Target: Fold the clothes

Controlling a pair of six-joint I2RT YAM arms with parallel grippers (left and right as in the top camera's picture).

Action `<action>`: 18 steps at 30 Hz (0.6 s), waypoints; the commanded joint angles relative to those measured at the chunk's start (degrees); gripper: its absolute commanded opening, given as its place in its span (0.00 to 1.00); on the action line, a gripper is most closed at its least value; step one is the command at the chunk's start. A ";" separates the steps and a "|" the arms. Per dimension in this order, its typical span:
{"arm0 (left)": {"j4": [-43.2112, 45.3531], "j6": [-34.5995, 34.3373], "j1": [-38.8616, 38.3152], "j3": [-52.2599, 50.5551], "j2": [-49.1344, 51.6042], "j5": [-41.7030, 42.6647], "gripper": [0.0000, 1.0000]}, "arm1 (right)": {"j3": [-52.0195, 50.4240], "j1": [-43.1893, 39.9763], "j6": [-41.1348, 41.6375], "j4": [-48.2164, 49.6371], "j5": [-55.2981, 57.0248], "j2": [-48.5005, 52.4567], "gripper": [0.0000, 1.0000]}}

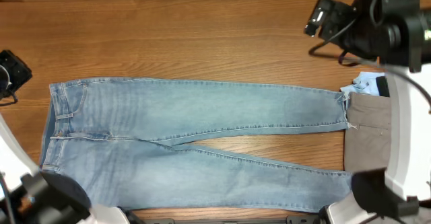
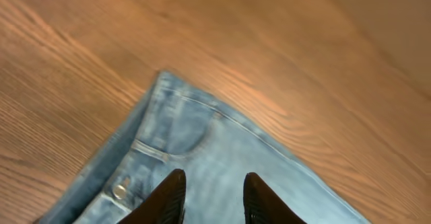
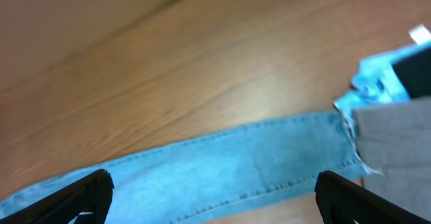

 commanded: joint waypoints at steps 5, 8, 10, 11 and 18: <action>-4.94 3.21 -6.78 1.25 -11.34 3.56 0.58 | -4.55 -8.20 -6.47 -2.08 -5.25 8.52 0.95; -7.41 3.54 -10.51 1.25 -13.94 1.18 0.66 | -9.09 -9.62 -11.41 -1.46 -11.28 11.43 0.92; -9.20 3.61 -12.85 1.25 -14.80 -0.63 0.67 | -12.28 -9.73 -13.29 -0.66 -12.24 13.07 0.88; -10.03 3.65 -13.90 1.25 -15.02 -1.25 0.67 | -14.12 -9.73 -13.38 0.07 -12.22 13.75 0.88; -12.55 4.26 -19.47 1.22 -14.47 -2.84 0.75 | -31.89 -9.40 -13.53 10.08 -12.22 15.10 0.87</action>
